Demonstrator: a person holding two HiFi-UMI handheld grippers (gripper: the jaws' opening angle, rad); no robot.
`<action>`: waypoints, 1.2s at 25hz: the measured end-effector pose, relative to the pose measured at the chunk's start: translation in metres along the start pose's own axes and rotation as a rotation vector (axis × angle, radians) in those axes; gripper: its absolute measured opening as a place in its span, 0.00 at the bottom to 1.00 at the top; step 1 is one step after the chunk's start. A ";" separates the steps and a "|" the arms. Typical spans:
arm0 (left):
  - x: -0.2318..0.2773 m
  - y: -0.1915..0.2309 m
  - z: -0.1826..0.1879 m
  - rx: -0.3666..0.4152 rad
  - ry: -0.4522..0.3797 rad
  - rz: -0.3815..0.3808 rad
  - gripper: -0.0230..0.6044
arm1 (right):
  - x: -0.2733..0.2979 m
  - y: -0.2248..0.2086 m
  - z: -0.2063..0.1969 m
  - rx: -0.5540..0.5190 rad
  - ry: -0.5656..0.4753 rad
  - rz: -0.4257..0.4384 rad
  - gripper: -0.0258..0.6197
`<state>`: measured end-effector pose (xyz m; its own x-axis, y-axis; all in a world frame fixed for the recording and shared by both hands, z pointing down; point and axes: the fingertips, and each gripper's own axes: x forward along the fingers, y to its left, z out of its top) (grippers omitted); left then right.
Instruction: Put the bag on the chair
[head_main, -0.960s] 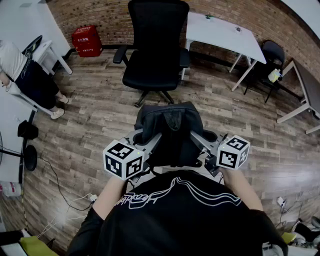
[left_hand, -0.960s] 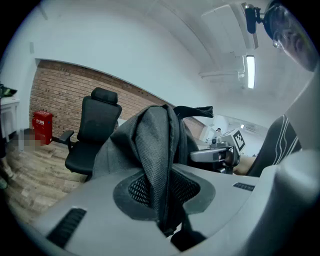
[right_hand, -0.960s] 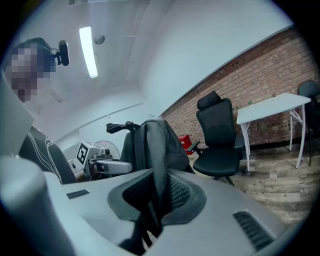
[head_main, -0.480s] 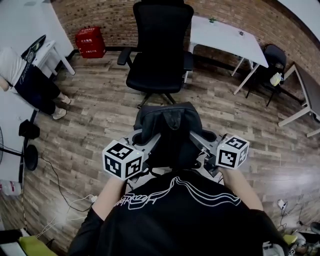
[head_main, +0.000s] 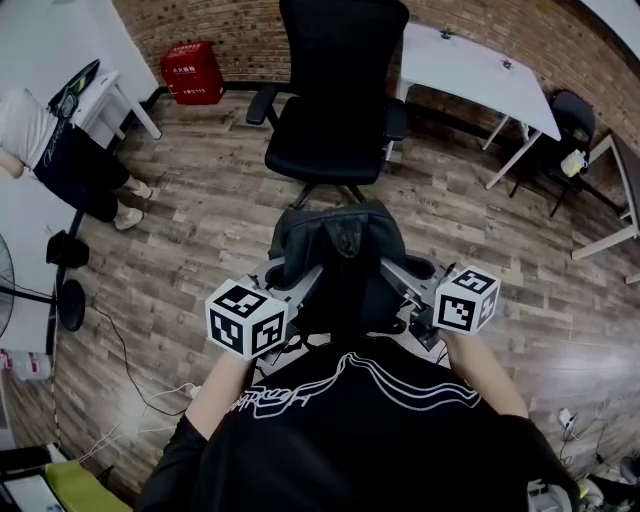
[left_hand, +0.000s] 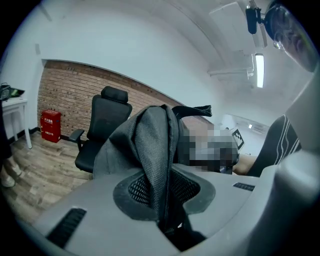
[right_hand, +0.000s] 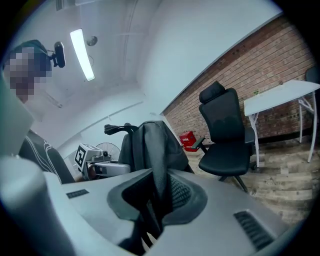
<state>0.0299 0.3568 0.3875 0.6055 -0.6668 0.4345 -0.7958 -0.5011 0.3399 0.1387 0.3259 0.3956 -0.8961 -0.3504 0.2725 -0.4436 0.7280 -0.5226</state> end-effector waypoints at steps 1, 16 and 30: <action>0.004 0.008 0.002 -0.007 0.004 0.006 0.18 | 0.008 -0.006 0.002 0.007 0.005 0.006 0.12; 0.094 0.143 0.070 -0.049 0.087 0.062 0.18 | 0.125 -0.122 0.074 0.097 0.039 0.056 0.12; 0.142 0.202 0.127 -0.008 0.061 0.035 0.18 | 0.169 -0.174 0.136 0.044 0.017 0.027 0.12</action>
<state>-0.0465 0.0905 0.4120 0.5773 -0.6488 0.4958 -0.8163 -0.4738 0.3305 0.0620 0.0601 0.4225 -0.9076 -0.3206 0.2711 -0.4197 0.7103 -0.5651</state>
